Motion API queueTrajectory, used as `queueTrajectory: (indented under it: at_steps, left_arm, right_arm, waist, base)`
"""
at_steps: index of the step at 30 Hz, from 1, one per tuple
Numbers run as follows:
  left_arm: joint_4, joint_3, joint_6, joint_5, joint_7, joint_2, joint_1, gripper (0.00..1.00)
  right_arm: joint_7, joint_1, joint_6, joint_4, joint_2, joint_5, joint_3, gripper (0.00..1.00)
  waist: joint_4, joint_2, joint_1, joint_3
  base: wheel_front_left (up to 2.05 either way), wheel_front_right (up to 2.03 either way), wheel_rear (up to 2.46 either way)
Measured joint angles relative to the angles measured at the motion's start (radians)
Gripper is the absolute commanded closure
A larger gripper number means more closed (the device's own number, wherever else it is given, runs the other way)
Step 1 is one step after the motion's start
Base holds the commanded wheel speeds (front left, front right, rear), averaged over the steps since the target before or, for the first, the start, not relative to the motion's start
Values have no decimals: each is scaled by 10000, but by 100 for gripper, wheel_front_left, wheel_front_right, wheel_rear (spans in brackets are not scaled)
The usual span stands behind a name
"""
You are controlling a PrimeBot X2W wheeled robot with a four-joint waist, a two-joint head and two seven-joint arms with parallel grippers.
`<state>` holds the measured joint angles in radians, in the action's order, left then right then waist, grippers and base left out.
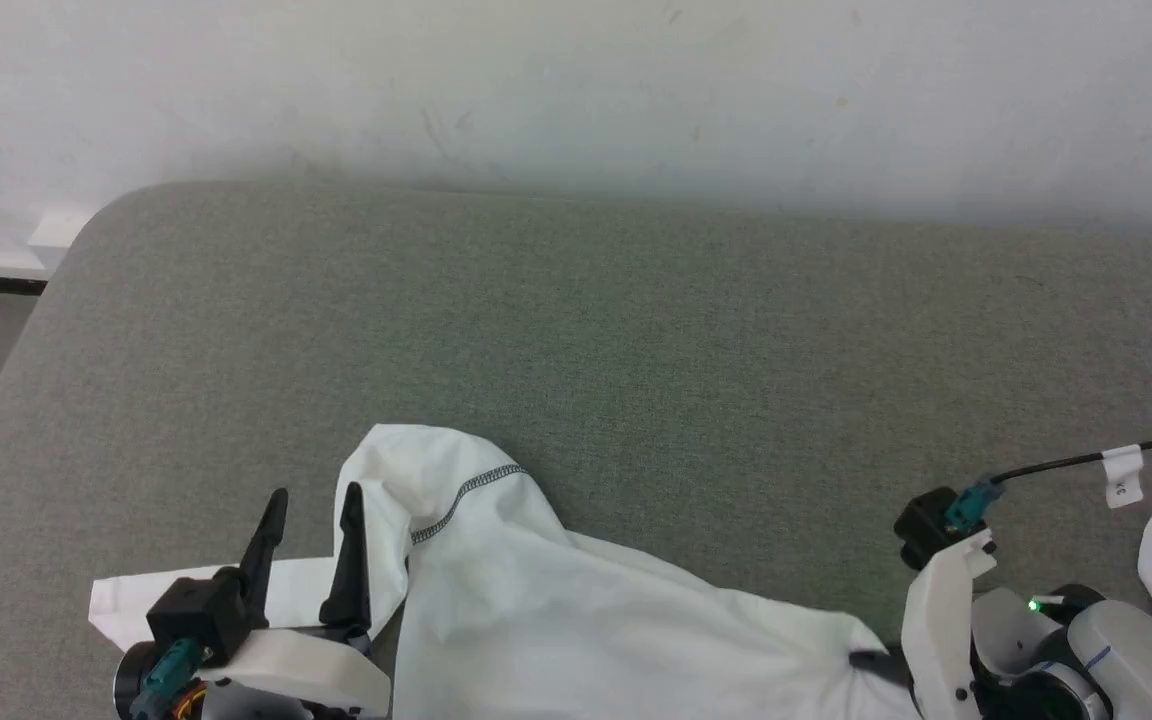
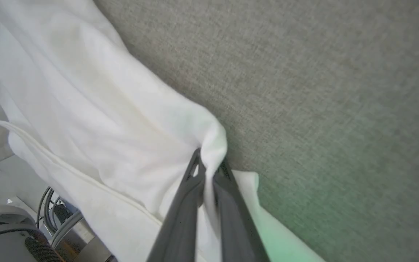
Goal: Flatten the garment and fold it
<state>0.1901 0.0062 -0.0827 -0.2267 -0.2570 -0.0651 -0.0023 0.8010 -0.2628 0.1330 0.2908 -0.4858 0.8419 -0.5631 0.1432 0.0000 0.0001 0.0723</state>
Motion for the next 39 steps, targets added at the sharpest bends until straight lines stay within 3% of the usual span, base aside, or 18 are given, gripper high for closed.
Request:
queueTrajectory:
  at_steps: [2, 4, 9, 17, 19, 20, 25, 29, 34, 39]
  left_arm:
    - [13, 23, 0, 2, 0, 2, 0, 0]
    - [4, 27, 0, 2, 0, 10, 0, 0]
    - [-10, 40, -2, 6, 0, 25, 2, 0]
    - [-4, 19, -6, 13, 0, 59, 5, 0]
    - [-6, 29, -6, 13, 0, 63, 5, 0]
    - [-6, 35, -6, 13, 0, 65, 4, 0]
    - [-2, 69, -6, 13, 0, 75, 4, 0]
    - [-6, 92, -6, 17, 0, 79, 4, 0]
    - [-73, 40, -36, 77, -2, 84, -35, 0]
    - [-198, -127, -92, 81, -2, 90, -529, 0]
  right_arm:
    - [-696, -68, 0, -54, -61, -128, -27, 100]
    - [-2067, -492, 0, -79, -199, -779, 194, 100]
    - [-4798, -1955, -4, 685, -226, -2397, 1630, 100]
    - [-5864, -849, -6, 3256, 1093, -3089, 2778, 100]
    - [-6042, -454, -6, 3590, 1386, -2936, 2767, 56]
    - [-6253, -360, -6, 3611, 1503, -2813, 2798, 0]
    - [-7223, -290, -12, 2987, 1590, -2194, 2970, 0]
    - [-7187, -317, -13, 1879, 1170, -1820, 3083, 0]
    - [-5962, -1049, -13, 1499, 533, -1808, 3250, 0]
    - [-3818, -2235, -13, 2301, 265, -1755, 2439, 0]
  waist:
    - [-25, 0, 0, -69]
    - [-72, 0, 0, -116]
    - [-229, 0, 0, -194]
    - [-473, 0, -1, -229]
    - [-515, 0, -1, -174]
    - [-542, 0, -1, -146]
    - [-687, 0, -1, -59]
    - [-730, 0, -1, -50]
    - [-637, 0, -2, 119]
    - [-415, 1, -1, 525]
  base:
    - [0, 0, 0]
    - [0, 0, 0]
    - [0, 0, 0]
    - [0, 0, 0]
    - [0, 0, 0]
    - [0, 0, 0]
    - [0, 0, 0]
    - [0, 0, 0]
    - [0, 0, 0]
    - [0, 0, 0]
